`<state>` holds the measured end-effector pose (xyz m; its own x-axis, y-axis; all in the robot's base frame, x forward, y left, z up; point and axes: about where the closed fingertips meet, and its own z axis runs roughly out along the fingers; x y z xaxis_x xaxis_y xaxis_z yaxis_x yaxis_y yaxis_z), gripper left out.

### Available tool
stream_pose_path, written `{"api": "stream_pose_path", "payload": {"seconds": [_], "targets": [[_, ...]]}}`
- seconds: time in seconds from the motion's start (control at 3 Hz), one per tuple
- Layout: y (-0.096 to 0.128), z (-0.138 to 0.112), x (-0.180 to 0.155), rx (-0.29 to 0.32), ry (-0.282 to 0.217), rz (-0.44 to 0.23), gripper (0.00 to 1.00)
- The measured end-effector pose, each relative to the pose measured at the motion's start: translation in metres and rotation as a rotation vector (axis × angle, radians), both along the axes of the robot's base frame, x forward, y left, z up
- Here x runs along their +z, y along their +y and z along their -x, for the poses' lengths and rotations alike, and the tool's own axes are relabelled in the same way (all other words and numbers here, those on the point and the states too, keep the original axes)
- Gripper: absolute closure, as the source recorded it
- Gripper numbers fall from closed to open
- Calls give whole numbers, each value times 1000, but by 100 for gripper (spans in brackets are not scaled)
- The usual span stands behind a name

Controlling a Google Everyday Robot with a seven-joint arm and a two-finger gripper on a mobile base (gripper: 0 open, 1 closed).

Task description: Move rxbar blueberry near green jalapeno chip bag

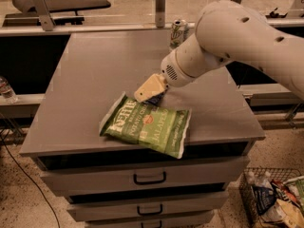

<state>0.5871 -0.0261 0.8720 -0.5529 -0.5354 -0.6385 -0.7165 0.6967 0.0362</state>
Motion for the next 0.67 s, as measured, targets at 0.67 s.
{"api": "stream_pose_path", "payload": {"seconds": [0.67], "targets": [[-41,5,28,-141,-152,74,0]]}}
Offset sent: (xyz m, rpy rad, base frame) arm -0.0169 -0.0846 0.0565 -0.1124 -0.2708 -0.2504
